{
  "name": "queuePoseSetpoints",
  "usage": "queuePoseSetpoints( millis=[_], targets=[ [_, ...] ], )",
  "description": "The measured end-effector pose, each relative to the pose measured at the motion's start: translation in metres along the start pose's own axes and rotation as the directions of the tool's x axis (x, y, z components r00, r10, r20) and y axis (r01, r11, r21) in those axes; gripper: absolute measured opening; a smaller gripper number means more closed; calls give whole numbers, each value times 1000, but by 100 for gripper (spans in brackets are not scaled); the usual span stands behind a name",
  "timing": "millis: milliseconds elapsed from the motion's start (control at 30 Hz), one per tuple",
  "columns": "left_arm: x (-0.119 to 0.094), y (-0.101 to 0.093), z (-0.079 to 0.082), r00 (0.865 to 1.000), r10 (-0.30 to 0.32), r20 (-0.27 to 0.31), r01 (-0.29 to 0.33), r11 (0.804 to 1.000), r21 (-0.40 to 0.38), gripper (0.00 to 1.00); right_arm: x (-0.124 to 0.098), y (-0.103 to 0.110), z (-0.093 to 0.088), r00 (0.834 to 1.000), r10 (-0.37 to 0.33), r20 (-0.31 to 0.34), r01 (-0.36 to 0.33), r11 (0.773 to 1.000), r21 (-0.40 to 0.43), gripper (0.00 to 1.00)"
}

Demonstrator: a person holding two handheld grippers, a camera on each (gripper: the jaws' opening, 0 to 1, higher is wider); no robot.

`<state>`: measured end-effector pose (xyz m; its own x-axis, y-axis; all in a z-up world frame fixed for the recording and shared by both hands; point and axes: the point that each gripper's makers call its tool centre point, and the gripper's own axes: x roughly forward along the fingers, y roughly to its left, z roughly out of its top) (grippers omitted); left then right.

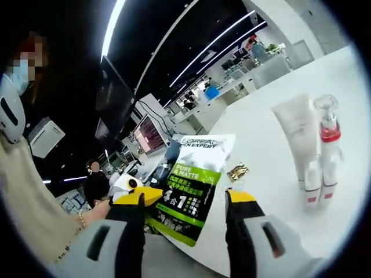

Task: Arrange the skincare products in the storage area until every visible bottle or jar stands upright without overlapping.

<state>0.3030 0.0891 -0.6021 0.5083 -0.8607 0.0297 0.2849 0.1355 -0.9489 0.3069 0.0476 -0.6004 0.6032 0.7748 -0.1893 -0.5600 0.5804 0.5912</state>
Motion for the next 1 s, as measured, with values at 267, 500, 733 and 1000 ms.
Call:
queuePoseSetpoints(
  millis=[267, 500, 733, 1000],
  targets=[
    [10, 13, 0, 1000, 11, -18, -12, 1000, -29, 0, -7, -11, -11, 998, -49, -40, 49, 999, -24, 64],
    [20, 26, -2, 999, 25, -36, -27, 999, -45, 0, -20, -24, -16, 993, -109, -53, 107, 993, -41, 73],
    [30, 41, -7, 996, 52, -68, -55, 998, -41, 0, -39, -42, -23, 979, -194, -64, 192, 981, -38, 82],
    [45, 53, -9, 994, 66, -83, -71, 996, -62, 0, -54, -57, -25, 962, -267, -65, 264, 963, -51, 86]
  ],
)
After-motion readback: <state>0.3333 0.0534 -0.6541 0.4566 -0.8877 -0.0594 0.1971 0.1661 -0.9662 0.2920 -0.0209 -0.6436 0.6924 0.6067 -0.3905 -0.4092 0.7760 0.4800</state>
